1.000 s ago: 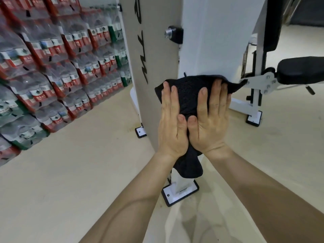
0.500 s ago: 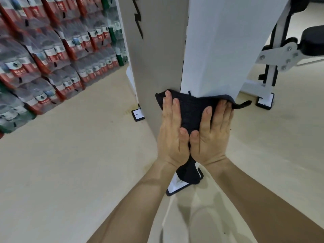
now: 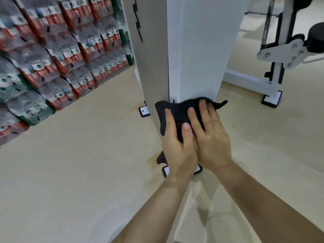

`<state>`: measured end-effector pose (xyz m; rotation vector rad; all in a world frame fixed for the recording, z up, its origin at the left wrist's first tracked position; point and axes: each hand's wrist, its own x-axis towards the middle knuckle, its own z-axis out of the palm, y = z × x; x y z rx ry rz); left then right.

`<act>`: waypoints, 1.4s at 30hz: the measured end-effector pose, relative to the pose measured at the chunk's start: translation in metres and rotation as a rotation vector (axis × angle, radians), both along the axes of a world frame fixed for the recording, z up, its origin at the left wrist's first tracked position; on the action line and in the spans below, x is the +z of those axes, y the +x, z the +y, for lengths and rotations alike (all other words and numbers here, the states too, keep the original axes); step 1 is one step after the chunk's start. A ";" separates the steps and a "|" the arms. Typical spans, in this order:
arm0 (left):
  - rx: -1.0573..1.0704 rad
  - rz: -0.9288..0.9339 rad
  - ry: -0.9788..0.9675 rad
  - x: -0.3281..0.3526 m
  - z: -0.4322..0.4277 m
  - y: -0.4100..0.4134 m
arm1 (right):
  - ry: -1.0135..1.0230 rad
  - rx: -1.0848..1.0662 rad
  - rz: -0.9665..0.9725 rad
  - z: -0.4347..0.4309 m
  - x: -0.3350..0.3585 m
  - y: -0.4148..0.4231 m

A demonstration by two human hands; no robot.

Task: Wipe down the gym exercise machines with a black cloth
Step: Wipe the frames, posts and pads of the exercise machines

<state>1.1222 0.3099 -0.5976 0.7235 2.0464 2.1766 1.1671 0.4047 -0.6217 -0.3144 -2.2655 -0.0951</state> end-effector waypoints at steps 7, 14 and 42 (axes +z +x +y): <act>0.039 0.236 -0.038 0.028 0.034 -0.038 | -0.002 0.016 -0.068 0.003 0.018 0.022; 0.137 0.200 -0.012 -0.013 0.042 -0.027 | -0.314 -0.104 -0.081 0.004 -0.014 0.052; -0.015 -0.070 -0.320 -0.201 0.021 -0.022 | -0.709 -0.170 -0.906 -0.017 -0.174 0.063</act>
